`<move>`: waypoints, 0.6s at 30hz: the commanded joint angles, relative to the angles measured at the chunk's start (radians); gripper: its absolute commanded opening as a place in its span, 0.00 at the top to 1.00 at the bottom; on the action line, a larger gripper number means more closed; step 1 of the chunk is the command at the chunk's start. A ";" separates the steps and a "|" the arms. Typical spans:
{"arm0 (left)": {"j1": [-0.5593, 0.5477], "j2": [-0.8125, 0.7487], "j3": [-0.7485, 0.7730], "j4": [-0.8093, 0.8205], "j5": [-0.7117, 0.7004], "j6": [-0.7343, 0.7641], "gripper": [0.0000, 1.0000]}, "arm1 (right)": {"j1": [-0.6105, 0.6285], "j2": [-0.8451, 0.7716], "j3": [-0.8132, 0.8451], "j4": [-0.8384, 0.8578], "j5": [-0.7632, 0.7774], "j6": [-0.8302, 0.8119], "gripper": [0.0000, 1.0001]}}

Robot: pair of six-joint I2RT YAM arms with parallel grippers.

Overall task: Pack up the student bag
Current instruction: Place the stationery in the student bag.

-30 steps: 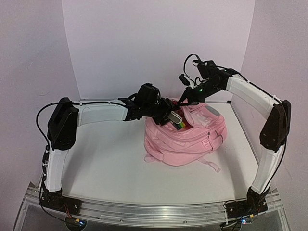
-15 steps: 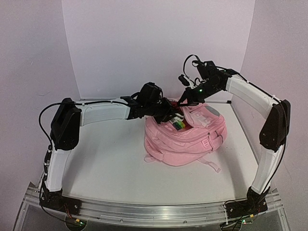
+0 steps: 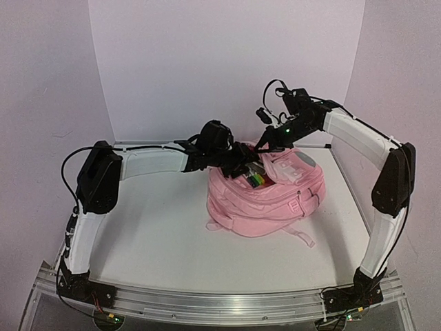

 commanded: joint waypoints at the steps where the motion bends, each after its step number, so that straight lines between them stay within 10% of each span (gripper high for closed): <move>1: -0.012 -0.211 -0.170 0.013 -0.020 0.088 0.41 | 0.020 -0.065 0.014 0.101 -0.108 -0.018 1.00; 18: 0.152 -0.488 -0.389 -0.253 -0.077 0.288 0.03 | 0.077 -0.077 -0.238 0.095 -0.108 -0.105 1.00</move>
